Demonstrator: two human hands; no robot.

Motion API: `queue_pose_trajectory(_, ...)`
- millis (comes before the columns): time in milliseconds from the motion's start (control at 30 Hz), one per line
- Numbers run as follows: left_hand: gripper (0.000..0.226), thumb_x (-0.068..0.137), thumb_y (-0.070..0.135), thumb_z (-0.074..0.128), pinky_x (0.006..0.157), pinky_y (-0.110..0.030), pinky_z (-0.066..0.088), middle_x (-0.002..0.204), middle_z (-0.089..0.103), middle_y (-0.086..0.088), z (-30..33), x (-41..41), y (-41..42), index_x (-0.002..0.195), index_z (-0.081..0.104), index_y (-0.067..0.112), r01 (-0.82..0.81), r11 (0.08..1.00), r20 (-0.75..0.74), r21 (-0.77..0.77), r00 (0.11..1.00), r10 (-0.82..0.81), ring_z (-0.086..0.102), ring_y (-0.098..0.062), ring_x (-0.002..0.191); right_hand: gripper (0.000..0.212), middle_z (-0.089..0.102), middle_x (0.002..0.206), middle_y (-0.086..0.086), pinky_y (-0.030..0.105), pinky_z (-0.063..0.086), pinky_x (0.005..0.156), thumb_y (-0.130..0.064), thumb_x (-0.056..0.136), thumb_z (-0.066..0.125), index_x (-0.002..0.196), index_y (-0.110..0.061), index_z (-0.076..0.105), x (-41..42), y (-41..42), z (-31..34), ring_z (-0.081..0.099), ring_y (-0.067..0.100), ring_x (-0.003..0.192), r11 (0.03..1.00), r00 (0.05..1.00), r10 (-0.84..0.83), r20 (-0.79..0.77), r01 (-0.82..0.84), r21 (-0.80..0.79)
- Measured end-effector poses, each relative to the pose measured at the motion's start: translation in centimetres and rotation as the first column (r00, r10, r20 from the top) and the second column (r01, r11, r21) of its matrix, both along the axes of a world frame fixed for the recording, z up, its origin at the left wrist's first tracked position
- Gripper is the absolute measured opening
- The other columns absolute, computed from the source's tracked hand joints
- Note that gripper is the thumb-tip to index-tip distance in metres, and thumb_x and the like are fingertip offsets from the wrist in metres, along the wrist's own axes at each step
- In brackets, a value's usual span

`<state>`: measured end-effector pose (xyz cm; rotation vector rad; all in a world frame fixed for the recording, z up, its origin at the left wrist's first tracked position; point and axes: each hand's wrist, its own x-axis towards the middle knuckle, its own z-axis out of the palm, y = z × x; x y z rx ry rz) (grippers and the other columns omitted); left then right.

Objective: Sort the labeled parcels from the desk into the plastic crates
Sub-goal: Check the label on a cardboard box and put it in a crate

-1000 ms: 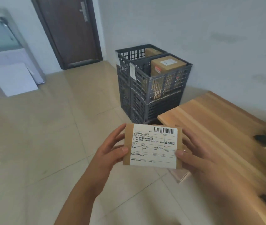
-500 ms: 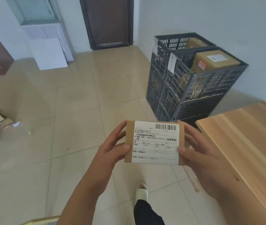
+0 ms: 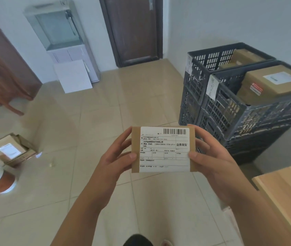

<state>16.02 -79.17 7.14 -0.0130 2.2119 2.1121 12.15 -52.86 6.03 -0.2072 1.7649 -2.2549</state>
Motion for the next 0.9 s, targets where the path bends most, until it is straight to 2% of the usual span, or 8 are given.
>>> queue_pose_trajectory(133, 0.079, 0.074, 0.050, 0.071, 0.106, -0.055, 0.048, 0.146, 0.061, 0.007, -0.9, -5.1, -0.6, 0.149, 0.047, 0.047, 0.011, 1.000, 0.035, 0.013, 0.999, -0.011, 0.065, -0.024, 0.126, 0.061, 0.067, 0.136, 0.001, 0.049, 0.056, 0.092, -0.019, 0.081, 0.070, 0.138, -0.039, 0.060, -4.9, -0.2, -0.5, 0.068, 0.029, 0.120, 1.000, 0.999, 0.012, 0.032, -0.013, 0.024)
queue_pose_trajectory(233, 0.076, 0.075, 0.046, 0.072, 0.109, -0.056, 0.046, 0.145, 0.062, 0.006, -1.9, -10.6, -1.0, 0.147, 0.049, 0.049, 0.054, 0.998, 0.069, 0.027, 0.996, -0.056, 0.064, -0.025, 0.128, 0.062, 0.069, 0.134, -0.002, 0.024, 0.056, 0.073, -0.020, 0.078, 0.071, 0.136, -0.041, 0.062, -9.2, -0.2, -0.4, 0.070, 0.023, 0.113, 0.997, 0.999, -0.028, 0.037, 0.025, 0.072)
queue_pose_trajectory(300, 0.076, 0.074, 0.045, 0.074, 0.111, -0.057, 0.044, 0.142, 0.065, 0.004, -2.4, -15.0, -1.4, 0.146, 0.050, 0.049, 0.086, 0.996, 0.088, 0.030, 0.992, -0.089, 0.064, -0.025, 0.128, 0.060, 0.070, 0.131, -0.004, 0.016, 0.053, 0.061, -0.021, 0.077, 0.071, 0.132, -0.044, 0.064, -12.4, -0.4, -0.3, 0.072, 0.019, 0.103, 0.995, 0.997, -0.059, 0.042, 0.055, 0.089)
queue_pose_trajectory(367, 0.078, 0.072, 0.045, 0.076, 0.112, -0.057, 0.043, 0.140, 0.067, 0.003, -2.8, -19.6, -2.0, 0.146, 0.051, 0.048, 0.120, 0.992, 0.096, 0.037, 0.988, -0.123, 0.064, -0.024, 0.128, 0.057, 0.071, 0.129, -0.003, 0.019, 0.056, 0.063, -0.020, 0.077, 0.070, 0.129, -0.043, 0.066, -16.0, -0.8, -0.2, 0.072, 0.023, 0.105, 0.991, 0.995, -0.089, 0.039, 0.084, 0.107)
queue_pose_trajectory(500, 0.080, 0.071, 0.045, 0.076, 0.114, -0.057, 0.042, 0.139, 0.067, 0.006, -2.4, -29.2, -3.2, 0.147, 0.051, 0.047, 0.190, 0.980, 0.085, 0.065, 0.977, -0.195, 0.062, -0.021, 0.131, 0.059, 0.070, 0.132, 0.005, 0.051, 0.058, 0.090, -0.013, 0.080, 0.068, 0.135, -0.035, 0.063, -23.7, -2.1, 1.0, 0.069, 0.034, 0.117, 0.982, 0.984, -0.169, 0.053, 0.163, 0.100)
queue_pose_trajectory(633, 0.080, 0.072, 0.043, 0.076, 0.112, -0.055, 0.044, 0.139, 0.067, 0.004, -1.6, -38.2, -4.0, 0.148, 0.051, 0.044, 0.262, 0.961, 0.070, 0.093, 0.961, -0.269, 0.063, -0.023, 0.130, 0.060, 0.070, 0.133, 0.004, 0.061, 0.054, 0.099, -0.008, 0.083, 0.072, 0.136, -0.035, 0.063, -30.9, -3.3, 2.6, 0.070, 0.033, 0.116, 0.964, 0.969, -0.243, 0.040, 0.237, 0.121)
queue_pose_trajectory(767, 0.078, 0.073, 0.041, 0.074, 0.105, -0.052, 0.049, 0.142, 0.065, 0.001, -1.7, -46.2, -3.2, 0.148, 0.052, 0.041, 0.340, 0.933, 0.078, 0.119, 0.933, -0.350, 0.064, -0.024, 0.128, 0.061, 0.070, 0.132, 0.001, 0.058, 0.055, 0.099, -0.009, 0.086, 0.073, 0.141, -0.033, 0.057, -36.2, -3.3, 2.6, 0.070, 0.029, 0.116, 0.942, 0.946, -0.319, 0.059, 0.310, 0.133)
queue_pose_trajectory(900, 0.077, 0.073, 0.042, 0.075, 0.105, -0.053, 0.050, 0.142, 0.063, 0.000, -2.6, -52.6, -0.5, 0.147, 0.054, 0.039, 0.425, 0.897, 0.122, 0.125, 0.890, -0.439, 0.065, -0.026, 0.127, 0.058, 0.072, 0.129, -0.001, 0.045, 0.060, 0.095, -0.010, 0.086, 0.064, 0.139, -0.035, 0.058, -40.0, -1.2, 2.1, 0.071, 0.026, 0.115, 0.920, 0.914, -0.387, 0.120, 0.373, 0.122)
